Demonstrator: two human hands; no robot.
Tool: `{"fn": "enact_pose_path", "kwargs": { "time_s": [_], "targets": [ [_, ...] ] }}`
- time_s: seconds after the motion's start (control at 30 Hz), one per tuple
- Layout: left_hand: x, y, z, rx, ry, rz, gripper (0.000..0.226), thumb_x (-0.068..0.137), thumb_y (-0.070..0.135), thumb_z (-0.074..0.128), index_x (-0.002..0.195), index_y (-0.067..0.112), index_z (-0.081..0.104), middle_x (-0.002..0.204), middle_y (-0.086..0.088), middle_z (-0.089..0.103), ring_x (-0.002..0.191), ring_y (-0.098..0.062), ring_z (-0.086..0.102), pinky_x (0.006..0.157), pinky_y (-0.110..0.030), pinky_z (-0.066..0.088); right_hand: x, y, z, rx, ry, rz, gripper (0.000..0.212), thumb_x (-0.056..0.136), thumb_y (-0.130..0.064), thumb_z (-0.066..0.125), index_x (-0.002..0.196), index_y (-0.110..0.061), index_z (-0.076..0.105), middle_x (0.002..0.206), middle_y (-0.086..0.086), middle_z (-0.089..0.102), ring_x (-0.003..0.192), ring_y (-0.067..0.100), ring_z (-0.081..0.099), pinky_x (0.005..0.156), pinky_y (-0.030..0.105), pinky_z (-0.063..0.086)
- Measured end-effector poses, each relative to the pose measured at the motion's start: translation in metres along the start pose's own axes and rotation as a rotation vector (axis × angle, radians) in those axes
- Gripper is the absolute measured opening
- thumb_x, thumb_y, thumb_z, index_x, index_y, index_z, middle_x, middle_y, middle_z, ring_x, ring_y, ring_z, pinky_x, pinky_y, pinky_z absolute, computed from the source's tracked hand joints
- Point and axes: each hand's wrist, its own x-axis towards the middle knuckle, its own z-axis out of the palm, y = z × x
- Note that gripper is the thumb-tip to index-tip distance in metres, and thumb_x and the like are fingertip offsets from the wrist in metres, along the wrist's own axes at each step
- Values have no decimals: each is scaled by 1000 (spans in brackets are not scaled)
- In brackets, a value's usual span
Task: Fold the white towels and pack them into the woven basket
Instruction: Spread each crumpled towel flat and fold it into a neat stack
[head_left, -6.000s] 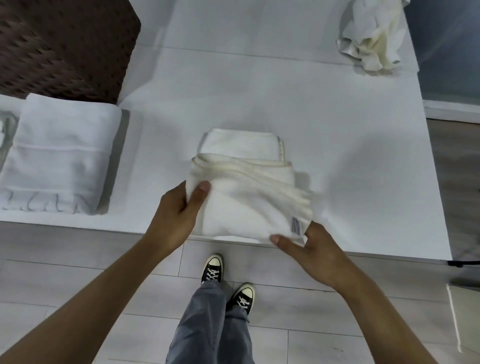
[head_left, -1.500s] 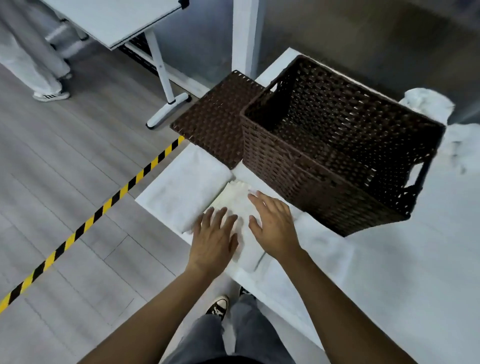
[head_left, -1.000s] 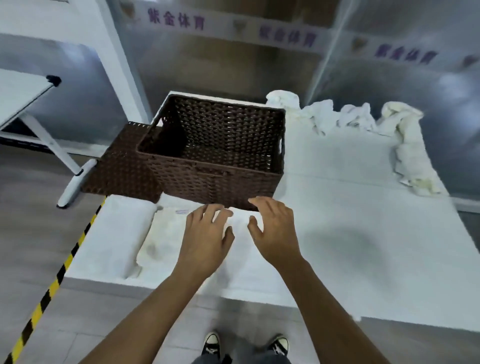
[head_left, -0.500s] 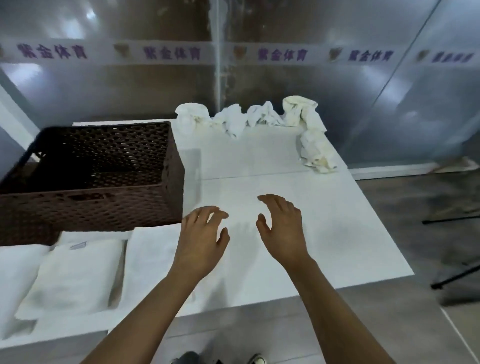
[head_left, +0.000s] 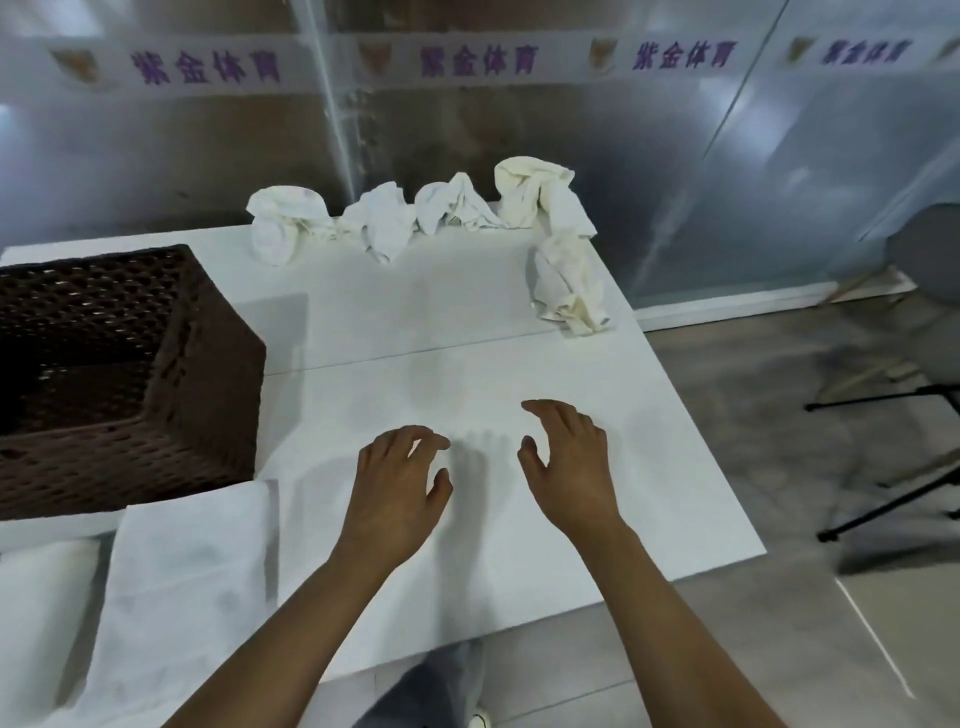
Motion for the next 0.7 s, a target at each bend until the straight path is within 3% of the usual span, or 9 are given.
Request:
{"fn": "enact_pose_path", "kwargs": {
  "time_s": [0.4, 0.57, 0.7],
  "targets": [
    [111, -2, 107, 27, -240, -11, 35, 81, 21, 72, 115, 25, 66, 124, 3, 60, 111, -26, 61, 92, -40, 47, 94, 103, 25, -45, -123, 77, 43, 91, -20, 62, 133, -25, 59, 128, -5, 61, 109, 23, 59, 97, 38, 40],
    [143, -14, 146, 79, -357, -87, 48, 84, 23, 69, 131, 23, 61, 140, -4, 56, 125, -31, 55, 99, -44, 44, 156, 138, 44, -61, -160, 49, 43, 88, -21, 60, 131, -22, 61, 125, 0, 63, 103, 29, 61, 91, 41, 41],
    [160, -20, 175, 97, -438, -239, 59, 93, 33, 60, 150, 28, 43, 158, -1, 38, 142, -28, 39, 111, -43, 32, 210, 169, 59, -85, -211, 36, 43, 88, -17, 64, 131, -20, 61, 127, 3, 62, 105, 32, 60, 91, 43, 41]
  ]
}}
